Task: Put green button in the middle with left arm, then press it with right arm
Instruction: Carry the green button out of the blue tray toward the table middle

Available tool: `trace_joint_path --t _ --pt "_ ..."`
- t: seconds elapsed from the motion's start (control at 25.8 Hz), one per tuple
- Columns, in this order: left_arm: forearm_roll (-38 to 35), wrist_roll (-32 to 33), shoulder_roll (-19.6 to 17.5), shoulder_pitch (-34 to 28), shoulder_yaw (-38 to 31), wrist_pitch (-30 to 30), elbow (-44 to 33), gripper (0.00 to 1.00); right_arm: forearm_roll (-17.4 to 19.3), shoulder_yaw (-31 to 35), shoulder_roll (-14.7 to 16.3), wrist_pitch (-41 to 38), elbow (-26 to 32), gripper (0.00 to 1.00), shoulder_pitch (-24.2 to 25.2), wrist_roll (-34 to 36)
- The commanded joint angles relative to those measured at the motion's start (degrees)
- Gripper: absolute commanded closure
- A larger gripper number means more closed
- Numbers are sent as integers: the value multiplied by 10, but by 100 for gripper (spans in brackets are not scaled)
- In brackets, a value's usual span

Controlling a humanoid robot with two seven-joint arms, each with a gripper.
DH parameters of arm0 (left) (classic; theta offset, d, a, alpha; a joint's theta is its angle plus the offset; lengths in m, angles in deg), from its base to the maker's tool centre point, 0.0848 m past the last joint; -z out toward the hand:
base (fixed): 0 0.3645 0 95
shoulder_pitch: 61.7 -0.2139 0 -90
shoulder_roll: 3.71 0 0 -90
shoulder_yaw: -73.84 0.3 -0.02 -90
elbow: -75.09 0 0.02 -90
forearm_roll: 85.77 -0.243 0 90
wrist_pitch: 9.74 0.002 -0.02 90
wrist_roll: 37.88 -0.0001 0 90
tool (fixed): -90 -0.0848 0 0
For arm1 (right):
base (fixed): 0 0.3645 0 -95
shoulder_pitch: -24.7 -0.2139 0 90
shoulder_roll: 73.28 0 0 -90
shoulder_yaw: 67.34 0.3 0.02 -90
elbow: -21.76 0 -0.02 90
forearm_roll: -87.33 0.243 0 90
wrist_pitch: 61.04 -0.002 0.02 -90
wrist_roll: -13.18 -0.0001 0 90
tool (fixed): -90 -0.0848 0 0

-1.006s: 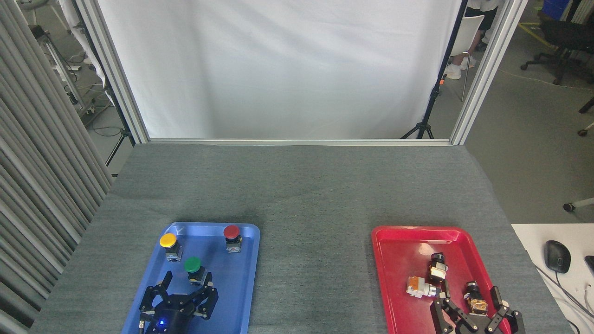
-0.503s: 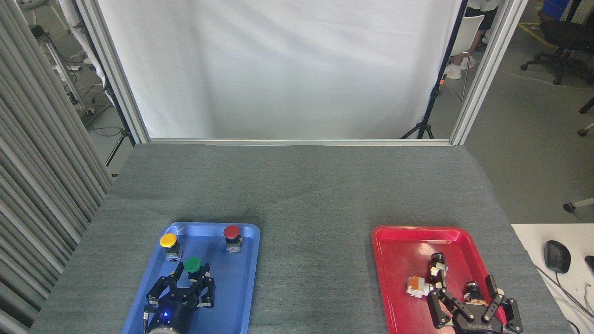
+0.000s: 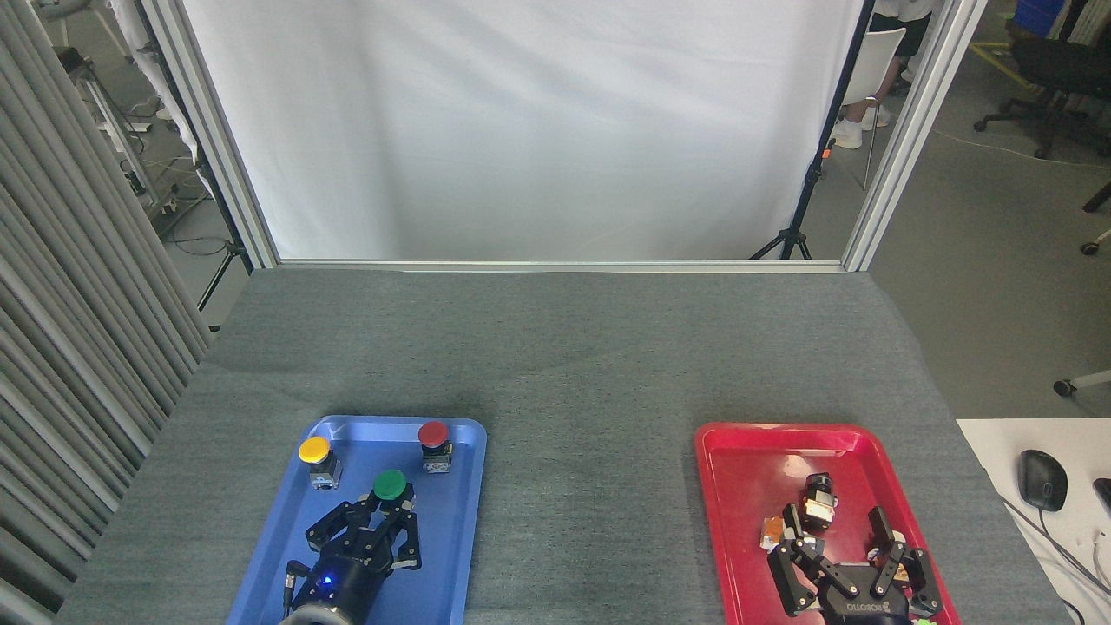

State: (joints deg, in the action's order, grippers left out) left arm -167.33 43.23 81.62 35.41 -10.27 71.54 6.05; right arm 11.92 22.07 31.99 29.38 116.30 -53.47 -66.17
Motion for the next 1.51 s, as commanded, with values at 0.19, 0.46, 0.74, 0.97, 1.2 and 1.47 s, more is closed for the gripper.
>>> trace_joint_path --t 0.19,0.46,0.74,0.97,1.2,1.47 --pt "-6 -2 50 72 148 -16 4 100 2 8 -14 -33 -1 1 -1 1" --pt "-19 -2 127 178 240 -9 188 100 4 5 -9 -29 -14 1 -4 3" --pt "-18 -3 127 181 286 -16 205 100 4 5 -10 -31 -23 1 -2 0" --pt "-20 -3 123 180 305 -43 206 99 4 3 -5 -31 -23 0 3 -1" --pt "-25 -26 115 171 306 -41 205 90 4 3 -6 -30 -23 0 -1 -1" --pt "-24 -29 109 164 304 -38 206 63 2 0 -11 -32 -23 0 -2 -1"
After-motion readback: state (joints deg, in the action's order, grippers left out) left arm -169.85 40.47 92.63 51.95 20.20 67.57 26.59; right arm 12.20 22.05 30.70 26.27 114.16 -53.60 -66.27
